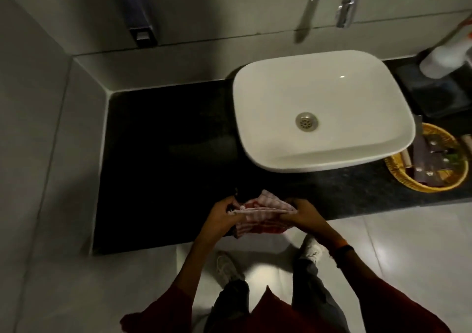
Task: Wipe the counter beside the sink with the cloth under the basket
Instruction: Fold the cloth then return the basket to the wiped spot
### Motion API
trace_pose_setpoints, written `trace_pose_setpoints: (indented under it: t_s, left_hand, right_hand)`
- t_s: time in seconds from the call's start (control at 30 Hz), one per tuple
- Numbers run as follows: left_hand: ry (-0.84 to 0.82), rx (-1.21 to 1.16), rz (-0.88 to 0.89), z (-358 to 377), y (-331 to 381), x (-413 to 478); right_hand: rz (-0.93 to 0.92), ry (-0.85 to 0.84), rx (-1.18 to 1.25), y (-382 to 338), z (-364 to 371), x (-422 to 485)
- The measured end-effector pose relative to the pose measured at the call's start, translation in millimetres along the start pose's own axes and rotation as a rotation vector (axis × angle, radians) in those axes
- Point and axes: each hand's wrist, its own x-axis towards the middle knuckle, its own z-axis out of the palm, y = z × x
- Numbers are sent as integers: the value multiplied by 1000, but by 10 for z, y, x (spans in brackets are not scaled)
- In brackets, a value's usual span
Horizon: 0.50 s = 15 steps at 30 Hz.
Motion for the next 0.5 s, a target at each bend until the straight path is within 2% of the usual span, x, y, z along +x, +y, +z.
trace_pose_setpoints:
  t_s: [0.1,0.17,0.27,0.33,0.5]
  left_hand:
    - [243,-161,-28,321,86,85]
    - [366,-156,-35,429,83,89]
    - [478,-5,-30,394,25,17]
    - [531,67,3,278,11,25]
    - [634,292,74,-78,-119,161]
  right_hand:
    - [-114,22,-19,87,-193,68]
    - [-210,-13,-60,47,-210,155]
    - [-332,-78,-66,-77,-132,251]
    - [-336,-81,-52,-198,-30,285]
    - [-373,108,-69,-465,376,423]
